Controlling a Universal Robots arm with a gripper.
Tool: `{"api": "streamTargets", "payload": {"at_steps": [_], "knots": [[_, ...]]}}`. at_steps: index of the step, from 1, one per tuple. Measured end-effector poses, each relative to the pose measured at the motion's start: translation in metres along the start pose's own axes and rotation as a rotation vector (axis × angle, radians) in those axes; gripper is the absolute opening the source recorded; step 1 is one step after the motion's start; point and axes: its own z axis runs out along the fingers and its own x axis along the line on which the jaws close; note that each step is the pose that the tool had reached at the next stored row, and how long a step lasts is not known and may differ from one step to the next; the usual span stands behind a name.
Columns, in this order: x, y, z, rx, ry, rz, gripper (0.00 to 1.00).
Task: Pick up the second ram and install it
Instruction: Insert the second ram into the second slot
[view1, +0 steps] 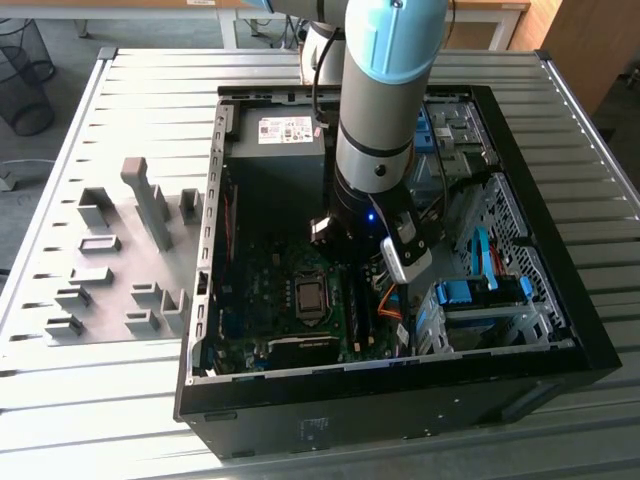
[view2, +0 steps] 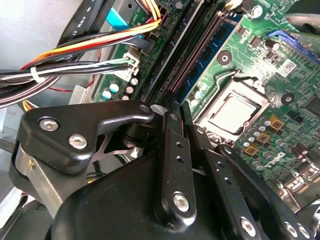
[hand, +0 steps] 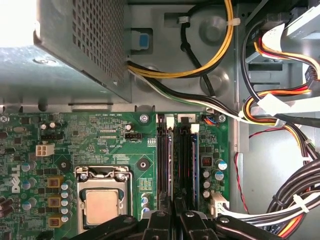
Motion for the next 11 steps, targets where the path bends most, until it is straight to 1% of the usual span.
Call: {"api": "streamTargets", "payload": {"at_steps": [2,7,11], "knots": [[0.0000,0.0000,0.0002,0.0003,0.0002,-0.004,0.14],[0.0001,0.0000,0.0035,-0.0003,0.0001,-0.005,0.14],[0.0000,0.0000,0.0035,0.0007,0.0001,-0.007,0.14]]}}
